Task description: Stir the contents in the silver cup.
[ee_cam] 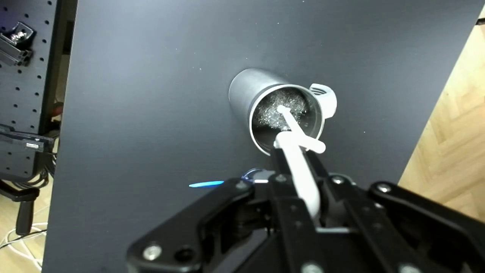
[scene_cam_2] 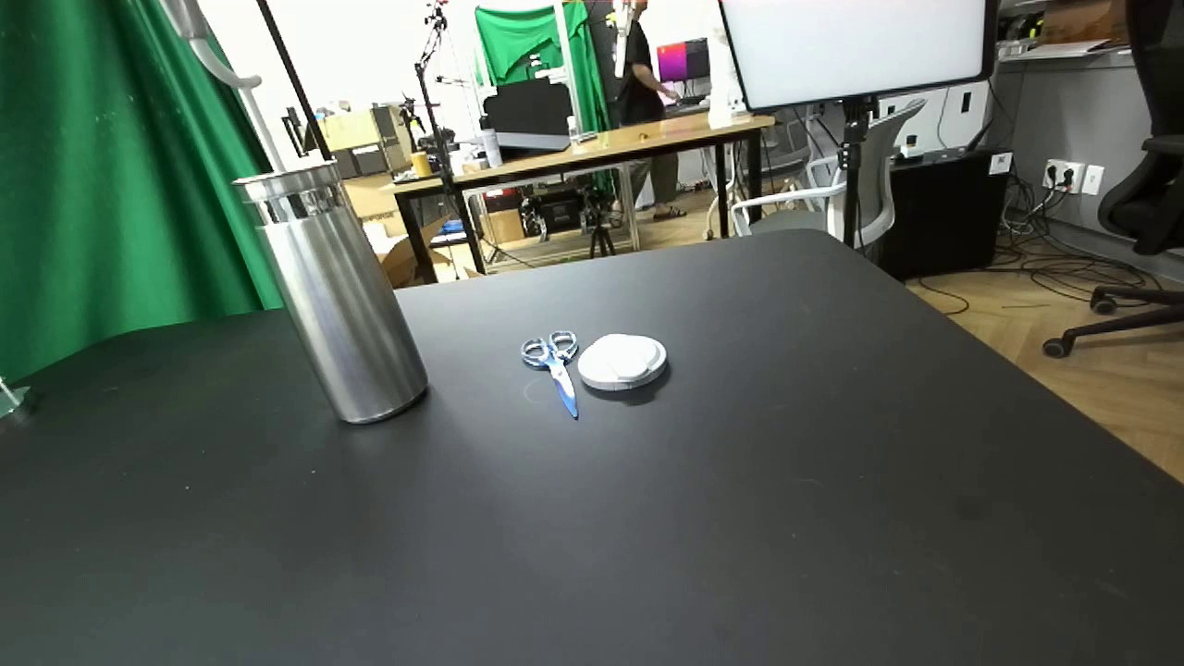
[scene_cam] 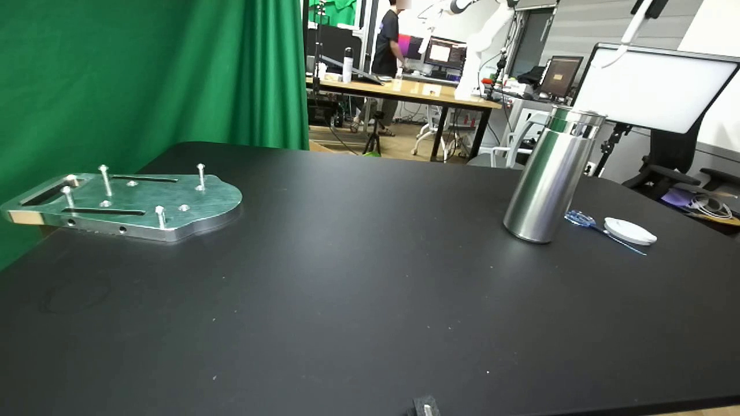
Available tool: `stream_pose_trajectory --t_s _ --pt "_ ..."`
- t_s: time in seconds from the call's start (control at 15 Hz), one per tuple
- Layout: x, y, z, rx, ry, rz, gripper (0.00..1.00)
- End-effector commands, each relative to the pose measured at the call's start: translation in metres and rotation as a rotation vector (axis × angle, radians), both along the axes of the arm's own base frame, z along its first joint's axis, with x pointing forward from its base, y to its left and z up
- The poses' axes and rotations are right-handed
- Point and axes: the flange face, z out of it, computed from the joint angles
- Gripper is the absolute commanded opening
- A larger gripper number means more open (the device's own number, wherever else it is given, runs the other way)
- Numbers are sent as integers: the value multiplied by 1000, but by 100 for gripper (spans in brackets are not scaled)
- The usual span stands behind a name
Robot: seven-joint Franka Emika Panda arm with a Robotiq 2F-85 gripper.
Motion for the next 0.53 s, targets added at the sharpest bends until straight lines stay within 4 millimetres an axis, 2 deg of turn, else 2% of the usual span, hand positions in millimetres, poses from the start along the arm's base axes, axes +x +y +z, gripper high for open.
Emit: stream_pose_trajectory --t_s 0.0,0.27,0.47 --pt "2 -5 8 0 -1 -15 4" --pt "19 -15 -12 3 16 -19 4" --pt "35 -21 -39 6 53 -19 4"
